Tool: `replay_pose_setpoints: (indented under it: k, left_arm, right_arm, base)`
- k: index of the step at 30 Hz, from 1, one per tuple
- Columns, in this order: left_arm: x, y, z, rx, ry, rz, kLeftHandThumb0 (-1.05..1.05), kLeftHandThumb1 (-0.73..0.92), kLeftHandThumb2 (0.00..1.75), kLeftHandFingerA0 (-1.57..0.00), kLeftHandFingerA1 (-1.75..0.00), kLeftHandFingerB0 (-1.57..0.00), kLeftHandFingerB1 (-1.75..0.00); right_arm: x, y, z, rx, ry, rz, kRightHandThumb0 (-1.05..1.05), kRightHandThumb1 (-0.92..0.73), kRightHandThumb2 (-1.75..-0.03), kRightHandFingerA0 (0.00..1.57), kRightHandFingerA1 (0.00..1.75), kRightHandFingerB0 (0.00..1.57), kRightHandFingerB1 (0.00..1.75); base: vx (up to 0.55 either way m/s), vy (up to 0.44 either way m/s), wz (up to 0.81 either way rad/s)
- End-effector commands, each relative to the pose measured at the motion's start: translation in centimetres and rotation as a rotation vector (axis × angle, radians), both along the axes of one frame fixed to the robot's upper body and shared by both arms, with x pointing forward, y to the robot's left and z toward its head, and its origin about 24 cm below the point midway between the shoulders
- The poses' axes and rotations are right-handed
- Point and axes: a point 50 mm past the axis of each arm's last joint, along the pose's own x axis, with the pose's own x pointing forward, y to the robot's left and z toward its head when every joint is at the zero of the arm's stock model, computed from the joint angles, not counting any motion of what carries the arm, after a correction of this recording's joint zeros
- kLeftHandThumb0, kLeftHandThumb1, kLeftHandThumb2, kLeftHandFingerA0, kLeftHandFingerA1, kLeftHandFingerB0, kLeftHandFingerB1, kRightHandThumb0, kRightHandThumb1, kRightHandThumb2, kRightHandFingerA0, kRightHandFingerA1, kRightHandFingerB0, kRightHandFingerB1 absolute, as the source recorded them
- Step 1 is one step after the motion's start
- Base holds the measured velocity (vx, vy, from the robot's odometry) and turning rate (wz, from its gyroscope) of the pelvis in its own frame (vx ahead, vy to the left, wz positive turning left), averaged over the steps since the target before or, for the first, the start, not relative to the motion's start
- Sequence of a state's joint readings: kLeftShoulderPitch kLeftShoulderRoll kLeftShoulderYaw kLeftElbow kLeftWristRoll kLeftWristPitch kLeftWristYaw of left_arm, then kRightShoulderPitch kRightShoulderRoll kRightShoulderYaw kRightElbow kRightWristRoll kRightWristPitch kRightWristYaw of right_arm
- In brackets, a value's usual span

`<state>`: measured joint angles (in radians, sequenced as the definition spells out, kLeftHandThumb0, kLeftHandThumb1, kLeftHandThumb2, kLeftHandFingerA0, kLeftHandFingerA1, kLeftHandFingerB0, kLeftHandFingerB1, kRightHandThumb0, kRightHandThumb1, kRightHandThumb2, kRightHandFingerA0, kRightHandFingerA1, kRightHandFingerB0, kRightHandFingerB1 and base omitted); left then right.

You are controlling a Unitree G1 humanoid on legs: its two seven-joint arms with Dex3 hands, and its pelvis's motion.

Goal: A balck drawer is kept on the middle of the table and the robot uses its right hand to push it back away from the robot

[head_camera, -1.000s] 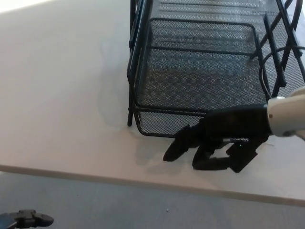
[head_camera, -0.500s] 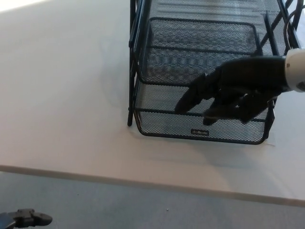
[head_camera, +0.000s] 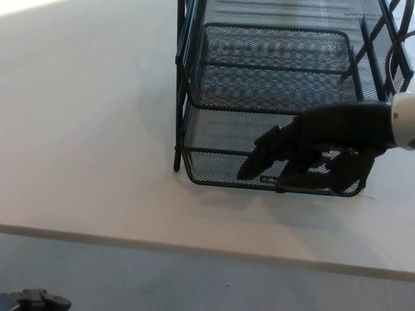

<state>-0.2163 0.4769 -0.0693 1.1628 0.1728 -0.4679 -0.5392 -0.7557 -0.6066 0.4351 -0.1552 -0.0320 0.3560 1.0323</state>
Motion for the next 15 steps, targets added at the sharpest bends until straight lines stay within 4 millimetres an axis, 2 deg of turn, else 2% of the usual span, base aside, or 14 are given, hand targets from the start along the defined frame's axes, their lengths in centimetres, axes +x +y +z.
replay_pose_setpoints:
  k: [1, 2, 3, 4, 5, 6, 7, 9, 10, 14, 15]
  left_arm:
    - [-0.2, 0.7, 0.3, 0.004, -0.005, 0.011, -0.76, 0.78, 0.68, -0.41, -0.35, -0.34, -0.33]
    - [-0.2, 0.7, 0.4, -0.011, -0.001, 0.015, -0.76, 0.78, 0.68, -0.41, -0.35, -0.34, -0.33]
    - [-0.2, 0.7, 0.4, -0.009, -0.004, 0.016, -0.71, 0.66, 1.04, -0.37, -0.51, -0.22, -0.43]
    - [-0.2, 0.7, 0.4, -0.004, -0.008, 0.016, -0.71, 0.66, 1.04, -0.37, -0.51, -0.22, -0.43]
    - [-0.3, 0.7, 0.3, 0.002, -0.009, 0.017, -0.76, 0.81, 0.65, -0.46, -0.35, -0.40, -0.34]
    - [-0.3, 0.8, 0.3, 0.009, -0.010, 0.019, -0.76, 0.81, 0.65, -0.46, -0.35, -0.40, -0.34]
    - [-0.3, 0.7, 0.3, 0.012, -0.008, 0.013, -0.74, 0.82, 0.65, -0.45, -0.35, -0.39, -0.34]
    - [-0.4, 0.7, 0.3, 0.011, -0.010, 0.008, -0.77, 0.76, 0.68, -0.43, -0.36, -0.36, -0.34]
    - [-0.3, 0.7, 0.4, 0.009, -0.014, 0.006, -0.73, 0.68, 1.04, -0.38, -0.51, -0.22, -0.43]
    - [-0.2, 0.7, 0.4, 0.006, -0.015, 0.012, -0.69, 0.66, 1.04, -0.37, -0.51, -0.23, -0.44]
    - [-0.2, 0.7, 0.4, 0.015, -0.013, 0.009, -0.69, 0.66, 1.04, -0.37, -0.51, -0.22, -0.44]
  right_arm:
    - [-3.7, -0.3, 2.0, 0.003, -0.050, 0.133, -0.71, -0.92, -0.70, 0.43, 0.38, 0.31, 0.33]
    - [-4.4, -0.3, 2.4, 0.014, -0.052, 0.150, -0.71, -0.92, -0.70, 0.43, 0.38, 0.31, 0.33]
    - [-5.2, -0.4, 2.9, 0.032, -0.049, 0.170, -0.70, -0.92, -0.68, 0.44, 0.38, 0.31, 0.33]
    - [-5.9, -0.5, 3.4, 0.050, -0.045, 0.191, -0.70, -0.92, -0.68, 0.44, 0.38, 0.31, 0.33]
    - [-6.4, -0.6, 3.7, 0.055, -0.046, 0.202, -0.69, -0.91, -0.68, 0.44, 0.38, 0.31, 0.33]
    - [-6.9, -0.7, 4.1, 0.056, -0.048, 0.212, -0.69, -0.91, -0.68, 0.44, 0.38, 0.31, 0.33]
    - [-7.8, -0.8, 4.6, 0.068, -0.053, 0.236, -0.68, -0.85, -0.68, 0.43, 0.40, 0.28, 0.34]
    - [-8.7, -1.0, 5.2, 0.083, -0.051, 0.259, -0.65, -0.84, -0.68, 0.43, 0.40, 0.29, 0.34]
    - [-8.9, -1.1, 5.4, 0.089, -0.045, 0.264, -0.64, -0.83, -0.67, 0.43, 0.41, 0.29, 0.34]
    - [-9.7, -1.5, 5.4, 0.095, -0.021, 0.263, -0.64, -0.82, -0.67, 0.43, 0.41, 0.29, 0.34]
    - [-9.9, -1.7, 4.9, 0.098, -0.003, 0.258, -0.64, -0.84, -0.67, 0.43, 0.41, 0.29, 0.35]
  base:
    - [0.00, 0.000, 0.00]
    - [0.00, 0.000, 0.00]
    - [0.00, 0.000, 0.00]
    - [0.00, 0.000, 0.00]
    - [0.00, 0.000, 0.00]
    - [0.00, 0.000, 0.00]
    - [0.00, 0.000, 0.00]
    - [0.00, 0.000, 0.00]
    - [0.00, 0.000, 0.00]
    - [0.00, 0.000, 0.00]
    - [0.00, 0.000, 0.00]
